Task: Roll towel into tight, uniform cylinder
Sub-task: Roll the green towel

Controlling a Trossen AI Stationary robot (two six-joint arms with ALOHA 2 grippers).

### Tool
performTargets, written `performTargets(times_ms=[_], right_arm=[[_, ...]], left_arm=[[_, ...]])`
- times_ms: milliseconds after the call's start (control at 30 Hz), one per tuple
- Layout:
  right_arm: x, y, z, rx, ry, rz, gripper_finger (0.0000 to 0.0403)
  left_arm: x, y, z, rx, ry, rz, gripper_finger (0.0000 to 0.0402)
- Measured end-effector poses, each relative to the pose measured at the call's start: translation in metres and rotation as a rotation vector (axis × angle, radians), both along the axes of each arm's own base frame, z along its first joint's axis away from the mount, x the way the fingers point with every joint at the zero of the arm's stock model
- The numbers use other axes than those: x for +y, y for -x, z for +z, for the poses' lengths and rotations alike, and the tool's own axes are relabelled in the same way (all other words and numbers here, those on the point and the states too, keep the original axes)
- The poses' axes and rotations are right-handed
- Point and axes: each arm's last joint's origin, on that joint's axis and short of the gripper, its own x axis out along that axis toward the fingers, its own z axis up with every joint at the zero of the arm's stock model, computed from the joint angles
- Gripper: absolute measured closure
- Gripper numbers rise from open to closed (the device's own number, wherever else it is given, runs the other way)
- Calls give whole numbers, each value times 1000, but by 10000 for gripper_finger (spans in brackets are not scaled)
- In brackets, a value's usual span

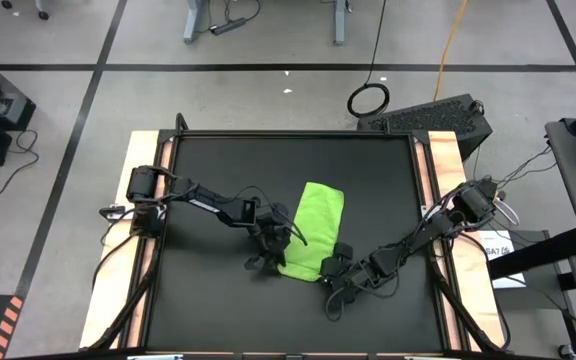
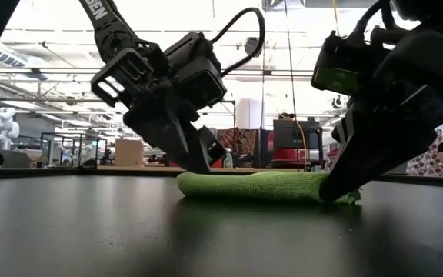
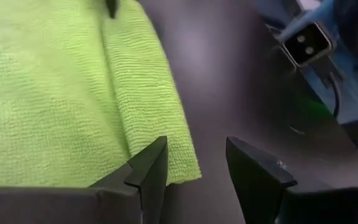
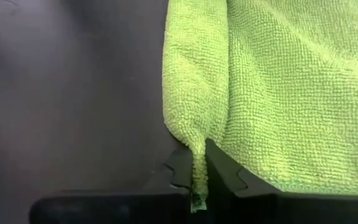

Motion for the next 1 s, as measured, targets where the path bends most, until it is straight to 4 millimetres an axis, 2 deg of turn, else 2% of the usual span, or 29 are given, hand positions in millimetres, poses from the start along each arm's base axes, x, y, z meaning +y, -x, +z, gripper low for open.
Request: performTargets(times_ms=[133, 333, 433, 500, 567, 733, 767, 867, 1000], right_arm=[[1, 0, 0, 4, -50, -16, 389], [3, -1, 1, 0, -109, -15, 397], [4, -2, 2, -11, -123, -11, 397], [4, -3, 3, -15, -138, -3, 397], [5, -3, 3, -13, -150, 4, 397], [6, -3, 4, -6, -182, 17, 398], [7, -2, 5, -3, -191, 24, 398], [7, -2, 6, 3, -209, 39, 398], [10, -1, 9, 9, -240, 68, 398]], left_arm=[[-10, 0, -1, -50, -68, -39, 219], [-21, 0, -3, -105, -278, -2, 170], [-27, 0, -3, -118, -357, 26, 170], [-30, -1, -3, -124, -394, 44, 187], [-33, 0, -3, -125, -425, 58, 221], [-35, 0, -3, -102, -396, 66, 363], [-35, 1, -2, -92, -370, 60, 381], [-35, 1, 0, -55, -279, 57, 386], [-30, -4, 9, 22, -55, 39, 393]])
